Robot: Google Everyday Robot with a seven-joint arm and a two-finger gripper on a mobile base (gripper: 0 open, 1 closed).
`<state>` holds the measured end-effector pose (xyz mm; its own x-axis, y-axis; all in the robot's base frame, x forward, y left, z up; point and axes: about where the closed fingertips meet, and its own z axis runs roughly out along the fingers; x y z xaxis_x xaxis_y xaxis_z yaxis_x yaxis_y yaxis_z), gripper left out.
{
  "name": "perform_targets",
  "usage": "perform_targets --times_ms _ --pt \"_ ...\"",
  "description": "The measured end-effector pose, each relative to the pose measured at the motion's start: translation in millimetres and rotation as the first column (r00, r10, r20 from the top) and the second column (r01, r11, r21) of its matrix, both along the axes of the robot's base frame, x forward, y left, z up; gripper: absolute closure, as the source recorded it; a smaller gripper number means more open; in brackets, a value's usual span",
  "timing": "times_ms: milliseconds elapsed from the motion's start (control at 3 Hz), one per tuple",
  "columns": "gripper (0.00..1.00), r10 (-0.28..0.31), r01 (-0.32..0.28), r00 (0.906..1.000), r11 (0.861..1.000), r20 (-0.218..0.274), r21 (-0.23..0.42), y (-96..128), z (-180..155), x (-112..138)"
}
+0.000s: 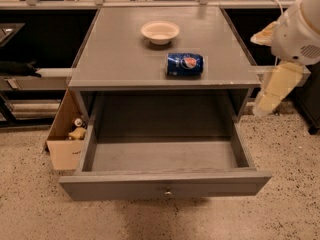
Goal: Place pepsi can into top drawer
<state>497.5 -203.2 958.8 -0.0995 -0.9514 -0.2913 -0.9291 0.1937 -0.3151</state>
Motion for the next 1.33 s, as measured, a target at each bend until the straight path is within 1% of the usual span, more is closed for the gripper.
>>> perform_targets --times_ms 333,667,1000,1333 --pt "0.00 0.045 -0.046 0.9988 0.997 0.019 0.067 15.9 -26.4 41.2" --pt "0.00 0.045 -0.046 0.9988 0.997 0.019 0.067 15.9 -26.4 41.2" --pt "0.00 0.064 -0.067 0.9975 0.994 0.029 0.087 24.4 -34.4 60.1" --pt "0.00 0.100 -0.104 0.9940 0.988 0.044 0.115 42.1 -43.9 98.5"
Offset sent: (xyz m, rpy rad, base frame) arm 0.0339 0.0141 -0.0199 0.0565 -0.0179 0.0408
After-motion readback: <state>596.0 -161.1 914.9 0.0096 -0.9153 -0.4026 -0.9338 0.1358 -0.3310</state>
